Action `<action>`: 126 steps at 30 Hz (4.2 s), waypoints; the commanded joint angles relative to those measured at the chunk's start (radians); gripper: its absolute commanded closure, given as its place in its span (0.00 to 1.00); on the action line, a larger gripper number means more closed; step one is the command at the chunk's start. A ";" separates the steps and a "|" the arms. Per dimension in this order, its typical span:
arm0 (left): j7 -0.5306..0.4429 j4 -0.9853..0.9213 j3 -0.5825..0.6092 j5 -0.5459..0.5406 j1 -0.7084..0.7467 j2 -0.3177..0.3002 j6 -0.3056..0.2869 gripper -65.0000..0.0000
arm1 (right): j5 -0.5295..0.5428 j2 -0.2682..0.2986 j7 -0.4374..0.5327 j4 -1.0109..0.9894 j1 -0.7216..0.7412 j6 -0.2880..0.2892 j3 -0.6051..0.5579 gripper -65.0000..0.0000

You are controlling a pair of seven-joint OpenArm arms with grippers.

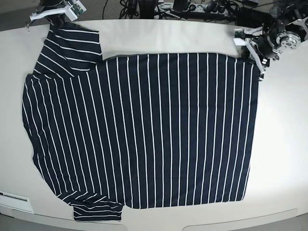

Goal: Fold the T-shirt properly
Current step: 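Lift and drag the shirt with both grippers to reposition it, then fold the shirt edge inward with both grippers and release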

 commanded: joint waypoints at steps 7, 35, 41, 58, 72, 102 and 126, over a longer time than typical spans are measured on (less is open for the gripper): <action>0.005 0.066 -0.006 0.013 0.019 -0.036 0.011 1.00 | -0.016 0.005 -0.037 0.014 -0.157 -0.088 0.003 1.00; 0.334 0.255 -0.061 0.247 0.299 -0.052 0.138 1.00 | -0.401 0.002 -0.101 0.014 -0.193 -0.187 -0.080 1.00; 0.266 0.255 -0.160 0.259 0.299 -0.028 0.193 1.00 | -0.441 0.040 -0.023 0.014 -0.022 -0.204 -0.080 1.00; 0.117 0.247 -0.476 0.123 0.295 0.092 0.232 1.00 | -0.076 0.176 0.118 0.014 0.575 -0.068 -0.079 1.00; 0.023 0.103 -0.533 0.030 0.222 0.173 0.231 1.00 | 0.196 0.183 0.249 -0.151 0.785 0.027 -0.047 1.00; -0.006 -0.252 -0.529 -0.420 -0.185 0.512 0.420 0.74 | 0.451 0.032 0.249 -0.477 1.129 -0.061 -0.047 0.79; 0.361 -0.337 -0.530 -0.786 -0.180 0.536 -0.227 1.00 | 0.748 0.019 -0.082 -0.674 1.007 0.293 -0.047 1.00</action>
